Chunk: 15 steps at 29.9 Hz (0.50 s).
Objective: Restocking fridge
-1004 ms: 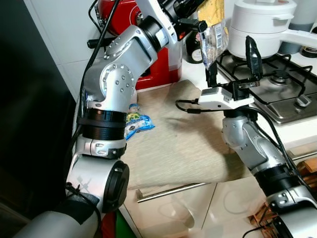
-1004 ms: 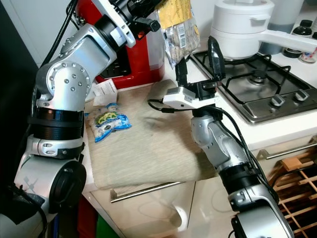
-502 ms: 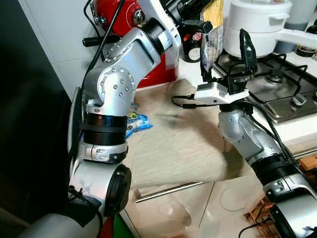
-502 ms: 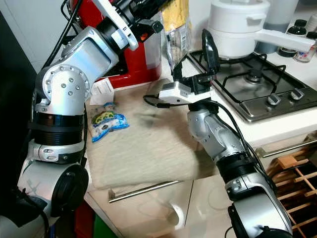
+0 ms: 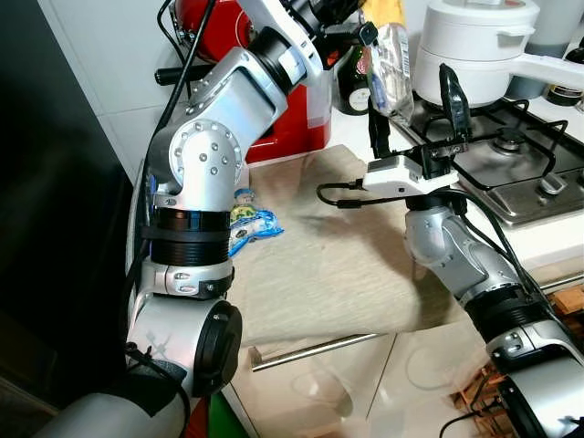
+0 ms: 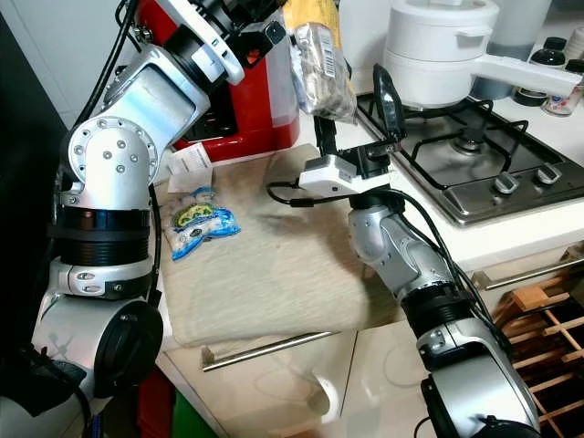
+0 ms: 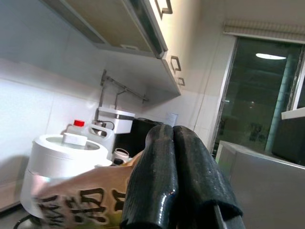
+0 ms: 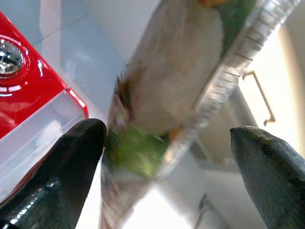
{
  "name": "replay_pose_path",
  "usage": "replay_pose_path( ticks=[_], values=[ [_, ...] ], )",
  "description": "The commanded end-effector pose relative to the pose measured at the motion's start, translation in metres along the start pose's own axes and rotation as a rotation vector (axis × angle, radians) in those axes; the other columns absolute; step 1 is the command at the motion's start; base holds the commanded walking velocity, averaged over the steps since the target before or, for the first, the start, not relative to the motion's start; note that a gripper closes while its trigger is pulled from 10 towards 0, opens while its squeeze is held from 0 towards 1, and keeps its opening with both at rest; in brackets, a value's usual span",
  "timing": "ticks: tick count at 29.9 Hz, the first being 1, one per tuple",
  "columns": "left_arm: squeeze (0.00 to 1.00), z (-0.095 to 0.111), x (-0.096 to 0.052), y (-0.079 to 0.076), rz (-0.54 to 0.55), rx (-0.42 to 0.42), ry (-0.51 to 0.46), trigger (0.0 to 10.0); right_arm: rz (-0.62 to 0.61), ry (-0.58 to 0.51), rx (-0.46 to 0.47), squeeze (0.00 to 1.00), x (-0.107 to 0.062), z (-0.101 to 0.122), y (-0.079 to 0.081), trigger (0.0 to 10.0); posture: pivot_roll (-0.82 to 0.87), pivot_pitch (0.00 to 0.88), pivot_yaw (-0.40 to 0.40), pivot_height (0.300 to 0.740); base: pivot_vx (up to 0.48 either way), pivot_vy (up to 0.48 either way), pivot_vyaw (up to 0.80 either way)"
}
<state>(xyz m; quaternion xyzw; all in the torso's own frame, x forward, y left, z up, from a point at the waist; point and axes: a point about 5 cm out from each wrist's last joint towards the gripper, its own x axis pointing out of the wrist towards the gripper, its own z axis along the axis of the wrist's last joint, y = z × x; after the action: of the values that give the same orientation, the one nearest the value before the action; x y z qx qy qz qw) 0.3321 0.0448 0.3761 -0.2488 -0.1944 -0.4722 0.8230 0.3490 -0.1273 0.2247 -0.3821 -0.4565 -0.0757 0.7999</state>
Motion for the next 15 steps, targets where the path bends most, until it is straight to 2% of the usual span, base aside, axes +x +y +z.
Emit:
replay_pose_path(
  ticks=[1,5,15],
  values=[
    [0.00,0.005,-0.001,-0.003,-0.010,0.015,-0.019,0.0,-0.025,0.022,0.047,0.00,0.009,0.001,-0.002,10.0,-0.16,0.000,0.095,0.740,0.000,0.000,0.00],
    [0.00,-0.002,-0.003,-0.002,0.001,-0.001,-0.007,0.0,-0.042,0.029,0.105,0.00,0.015,0.008,0.000,10.0,-0.16,0.000,0.095,0.740,0.000,0.000,0.00],
    [0.00,-0.019,-0.006,-0.006,-0.002,-0.041,0.034,0.0,-0.067,0.017,0.170,0.00,0.029,0.018,0.002,10.0,-0.16,0.000,0.092,0.740,0.000,0.000,0.00]
  ],
)
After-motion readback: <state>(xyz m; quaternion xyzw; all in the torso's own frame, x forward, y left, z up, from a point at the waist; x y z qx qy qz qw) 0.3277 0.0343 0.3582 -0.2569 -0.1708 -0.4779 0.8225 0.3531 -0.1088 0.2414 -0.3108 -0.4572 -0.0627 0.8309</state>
